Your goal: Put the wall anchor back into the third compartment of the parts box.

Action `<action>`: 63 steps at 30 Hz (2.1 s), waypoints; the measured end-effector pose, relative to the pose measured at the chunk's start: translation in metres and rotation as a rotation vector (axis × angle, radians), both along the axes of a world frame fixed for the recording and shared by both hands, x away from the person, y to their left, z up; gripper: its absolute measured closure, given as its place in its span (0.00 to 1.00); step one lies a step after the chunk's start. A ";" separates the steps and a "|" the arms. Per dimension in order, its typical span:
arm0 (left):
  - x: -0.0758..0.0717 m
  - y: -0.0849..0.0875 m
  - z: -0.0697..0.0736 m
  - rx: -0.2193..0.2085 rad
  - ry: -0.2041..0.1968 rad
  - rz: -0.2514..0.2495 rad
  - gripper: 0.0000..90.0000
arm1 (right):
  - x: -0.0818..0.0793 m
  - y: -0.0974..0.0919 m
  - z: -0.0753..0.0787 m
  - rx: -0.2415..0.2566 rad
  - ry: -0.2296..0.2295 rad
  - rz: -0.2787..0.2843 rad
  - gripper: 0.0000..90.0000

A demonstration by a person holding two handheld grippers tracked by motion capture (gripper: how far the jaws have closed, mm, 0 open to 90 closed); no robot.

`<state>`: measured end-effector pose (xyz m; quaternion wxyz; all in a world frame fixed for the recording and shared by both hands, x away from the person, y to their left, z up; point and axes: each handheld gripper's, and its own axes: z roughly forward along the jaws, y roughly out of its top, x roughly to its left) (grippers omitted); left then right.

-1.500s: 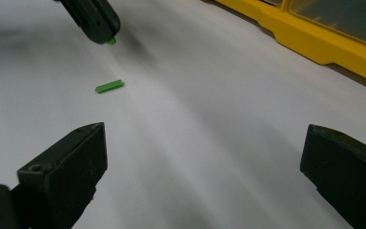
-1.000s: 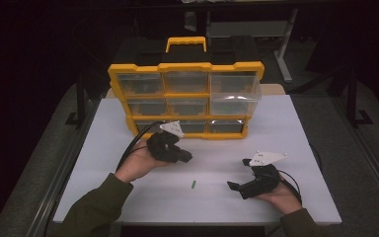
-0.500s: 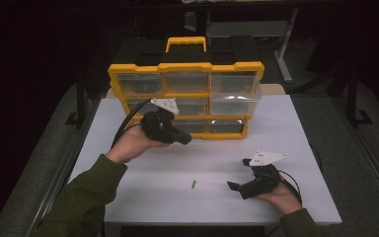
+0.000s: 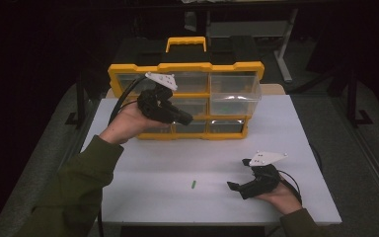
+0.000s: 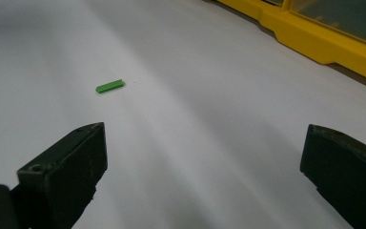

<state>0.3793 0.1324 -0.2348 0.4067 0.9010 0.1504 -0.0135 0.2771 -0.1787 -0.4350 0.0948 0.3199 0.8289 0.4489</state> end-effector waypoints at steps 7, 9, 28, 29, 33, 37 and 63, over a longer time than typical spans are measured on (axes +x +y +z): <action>0.006 -0.003 0.020 -0.010 -0.009 -0.006 0.95 | 0.000 -0.001 0.000 -0.002 0.000 0.000 0.01; 0.008 -0.004 0.026 -0.013 -0.015 -0.012 0.95 | 0.000 0.000 0.000 -0.002 0.000 0.000 0.01; 0.019 -0.020 0.076 -0.029 -0.059 -0.032 0.95 | 0.000 0.000 0.000 -0.002 0.004 0.002 0.01; 0.020 -0.022 0.077 -0.032 -0.059 -0.030 0.95 | 0.000 0.000 0.000 -0.003 0.003 0.002 0.01; 0.022 -0.030 0.086 -0.026 -0.063 -0.038 0.95 | 0.000 0.000 0.000 -0.003 0.004 0.003 0.01; 0.025 -0.039 0.092 -0.024 -0.069 -0.042 0.95 | 0.000 0.000 0.000 -0.002 0.005 0.004 0.01; 0.046 -0.094 0.065 0.063 -0.065 -0.026 0.94 | 0.000 -0.001 0.000 0.005 0.000 0.007 0.01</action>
